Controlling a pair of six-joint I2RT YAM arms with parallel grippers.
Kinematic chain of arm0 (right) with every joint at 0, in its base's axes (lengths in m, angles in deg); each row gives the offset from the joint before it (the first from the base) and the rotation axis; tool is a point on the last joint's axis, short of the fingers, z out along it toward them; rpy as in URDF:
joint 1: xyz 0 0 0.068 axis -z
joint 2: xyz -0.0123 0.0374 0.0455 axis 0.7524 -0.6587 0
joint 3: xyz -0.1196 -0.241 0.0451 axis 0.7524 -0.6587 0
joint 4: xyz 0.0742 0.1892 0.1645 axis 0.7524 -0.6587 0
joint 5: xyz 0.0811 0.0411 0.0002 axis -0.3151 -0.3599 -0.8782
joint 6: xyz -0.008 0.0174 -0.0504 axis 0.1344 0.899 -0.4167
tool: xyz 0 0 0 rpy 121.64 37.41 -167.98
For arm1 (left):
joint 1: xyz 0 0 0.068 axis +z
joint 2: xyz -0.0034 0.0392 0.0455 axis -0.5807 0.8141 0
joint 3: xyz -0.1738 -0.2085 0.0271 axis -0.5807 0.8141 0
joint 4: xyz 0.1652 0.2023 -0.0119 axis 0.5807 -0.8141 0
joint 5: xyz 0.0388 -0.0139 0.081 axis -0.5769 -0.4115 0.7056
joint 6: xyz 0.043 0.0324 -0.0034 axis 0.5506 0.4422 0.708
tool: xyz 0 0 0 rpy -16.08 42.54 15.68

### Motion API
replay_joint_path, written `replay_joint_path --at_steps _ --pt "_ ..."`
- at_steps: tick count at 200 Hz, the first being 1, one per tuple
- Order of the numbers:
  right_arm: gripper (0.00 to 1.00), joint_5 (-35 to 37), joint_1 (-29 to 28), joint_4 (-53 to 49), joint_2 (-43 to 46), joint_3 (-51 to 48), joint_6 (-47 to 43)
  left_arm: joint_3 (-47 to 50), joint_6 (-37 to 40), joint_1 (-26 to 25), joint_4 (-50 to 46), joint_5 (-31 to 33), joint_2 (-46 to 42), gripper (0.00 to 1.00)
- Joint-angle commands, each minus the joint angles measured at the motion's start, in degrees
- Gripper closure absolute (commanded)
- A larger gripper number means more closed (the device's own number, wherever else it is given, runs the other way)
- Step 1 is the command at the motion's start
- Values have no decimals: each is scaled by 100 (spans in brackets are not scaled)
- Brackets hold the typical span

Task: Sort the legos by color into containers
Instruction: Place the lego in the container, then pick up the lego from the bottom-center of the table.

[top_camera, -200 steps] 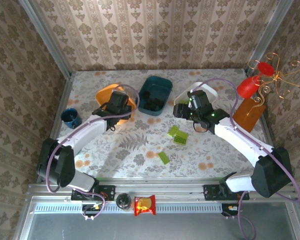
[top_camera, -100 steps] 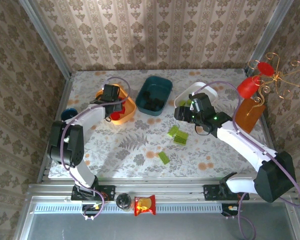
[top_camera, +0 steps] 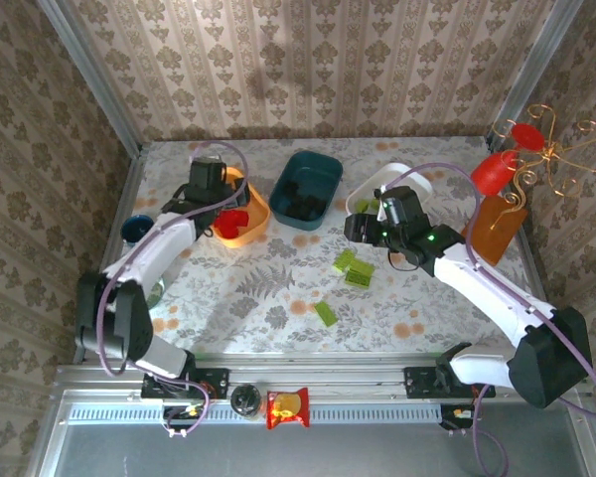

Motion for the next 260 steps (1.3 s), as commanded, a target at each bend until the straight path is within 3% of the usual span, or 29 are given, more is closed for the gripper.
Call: replay_joint_path --at_steps 1,27,68,114,203,260 --pt "25 -257 -299 -397 -39 -30 -221 315 -120 -228 114 -374 -596 0" --pt "25 -155 -825 -616 -322 -13 -437 952 -134 -626 274 -429 -1235 0" --pt "25 -192 -1417 -765 -749 -111 -477 1830 -162 -1659 77 -61 -2194 0" --pt "25 -51 -1904 -877 -1169 -239 -479 2752 -637 -2248 -74 128 -3121 0" --pt "26 9 -2543 -1020 -1775 -197 -471 3451 -1093 -2331 -10 153 -3388 0" --pt "27 480 -2914 -1173 -2247 -39 -479 3507 -1088 -2330 87 157 -3357 0"
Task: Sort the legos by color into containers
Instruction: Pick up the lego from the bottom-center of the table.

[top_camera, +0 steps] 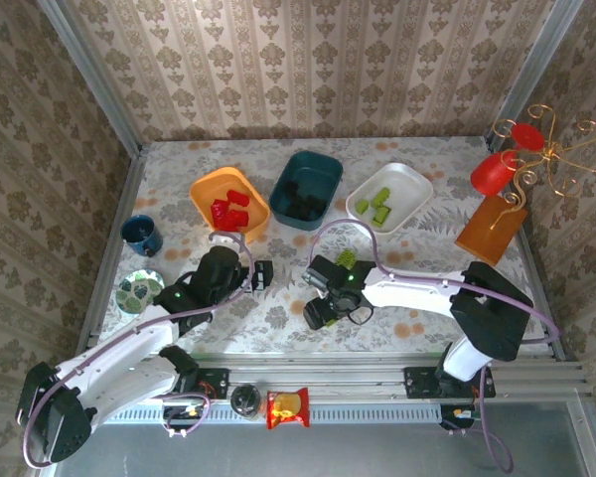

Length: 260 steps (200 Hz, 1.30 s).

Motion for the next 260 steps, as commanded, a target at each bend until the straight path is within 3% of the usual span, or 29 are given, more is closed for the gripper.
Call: replay_joint_path --at_steps 1,77,100,135,177,213,260 --pt "27 358 -87 -301 -222 171 -106 85 -107 -40 163 83 -28 0" --pt "33 1143 -417 -691 -763 483 -214 19 -92 -34 201 -49 12 0" --pt "43 1183 -448 -653 -757 484 -218 -18 -74 -33 220 -54 49 0" --pt "66 1122 -448 -427 -593 395 -250 -34 -72 -34 245 -105 135 0" --pt "75 955 -310 -200 -145 291 -285 -35 -40 -39 234 -118 113 0" --pt "79 919 275 -201 647 250 -349 -35 -16 -29 240 -113 109 0" --pt "78 1110 1735 121 1436 411 -433 -35 -17 -29 286 -110 145 0"
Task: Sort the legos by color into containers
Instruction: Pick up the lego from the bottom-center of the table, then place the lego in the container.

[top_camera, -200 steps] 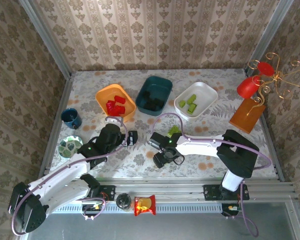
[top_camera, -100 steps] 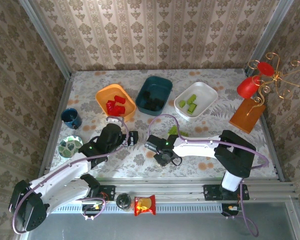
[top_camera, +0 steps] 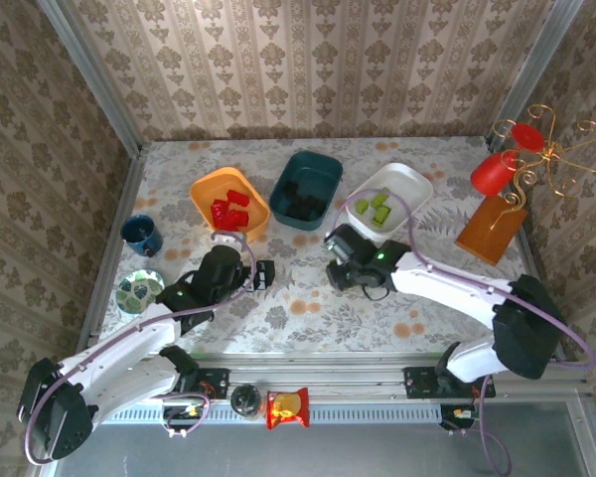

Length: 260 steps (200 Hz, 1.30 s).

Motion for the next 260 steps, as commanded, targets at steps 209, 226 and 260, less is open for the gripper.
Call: replay_joint_path --at_steps 209,226,260 --pt "43 704 3412 670 -3041 2557 292 -397 198 -27 -93 -129 250 0" --pt "35 669 3406 668 -2939 2570 290 -406 196 -24 -81 -124 246 0" --pt "30 567 3356 699 -2505 2447 320 -406 192 -21 -70 -142 255 0"
